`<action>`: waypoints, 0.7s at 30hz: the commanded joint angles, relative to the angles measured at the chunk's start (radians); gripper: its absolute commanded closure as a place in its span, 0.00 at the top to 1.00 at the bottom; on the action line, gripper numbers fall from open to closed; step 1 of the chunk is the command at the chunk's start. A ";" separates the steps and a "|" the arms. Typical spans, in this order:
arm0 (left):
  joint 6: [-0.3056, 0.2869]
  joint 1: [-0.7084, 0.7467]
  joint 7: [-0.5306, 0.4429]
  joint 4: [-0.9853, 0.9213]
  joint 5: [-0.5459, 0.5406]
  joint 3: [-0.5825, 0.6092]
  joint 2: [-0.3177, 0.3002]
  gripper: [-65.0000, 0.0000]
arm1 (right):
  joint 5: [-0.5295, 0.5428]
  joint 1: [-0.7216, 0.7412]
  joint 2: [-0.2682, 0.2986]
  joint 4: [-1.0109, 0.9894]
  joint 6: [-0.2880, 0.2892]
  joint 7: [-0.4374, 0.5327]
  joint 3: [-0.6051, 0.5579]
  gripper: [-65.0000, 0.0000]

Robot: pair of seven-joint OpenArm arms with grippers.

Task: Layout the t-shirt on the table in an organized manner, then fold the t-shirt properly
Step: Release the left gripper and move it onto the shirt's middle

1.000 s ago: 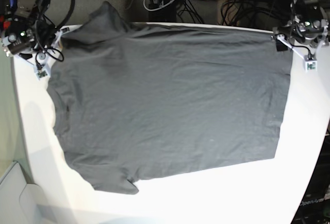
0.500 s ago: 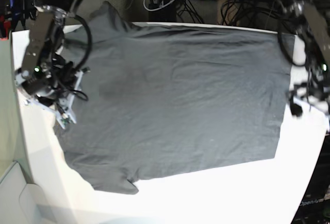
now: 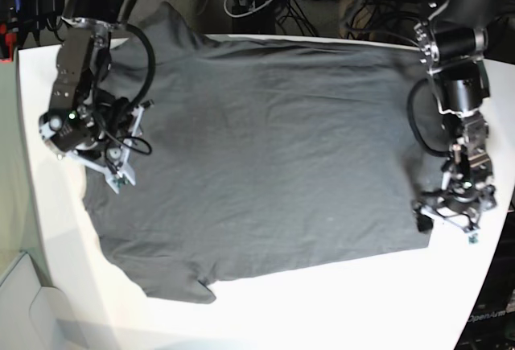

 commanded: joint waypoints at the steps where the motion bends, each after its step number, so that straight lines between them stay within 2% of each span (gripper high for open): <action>1: 0.006 -0.040 -0.072 -0.036 -0.006 0.012 -0.014 1.00 | 0.005 0.009 0.007 0.015 -0.001 0.006 0.000 0.42; 4: 0.006 -0.070 -0.206 -0.187 -0.009 0.036 -0.005 1.00 | 0.006 0.007 0.007 0.015 -0.001 0.006 0.000 0.42; 10: 0.006 -0.093 -0.384 -0.382 -0.012 0.036 -0.004 1.00 | 0.006 -0.014 0.009 0.015 -0.001 0.006 0.000 0.42; 14: 0.006 -0.096 -0.425 -0.417 -0.010 0.036 0.013 1.00 | 0.006 -0.016 0.009 0.014 -0.001 0.006 0.000 0.42; 15: 0.006 -0.096 -0.427 -0.422 -0.006 0.038 0.018 0.97 | 0.006 -0.016 0.009 0.012 -0.001 0.006 0.000 0.42; 17: 0.006 -0.092 -0.430 -0.423 -0.006 0.038 0.024 0.79 | 0.006 -0.016 0.009 0.012 -0.001 0.006 0.000 0.42; 19: 0.006 -0.081 -0.431 -0.423 -0.012 0.038 0.025 0.54 | 0.006 -0.014 0.009 0.012 -0.001 0.006 0.000 0.42; 21: 0.006 -0.076 -0.431 -0.415 -0.013 0.038 0.028 0.24 | 0.006 -0.014 0.009 0.012 -0.001 0.006 0.000 0.42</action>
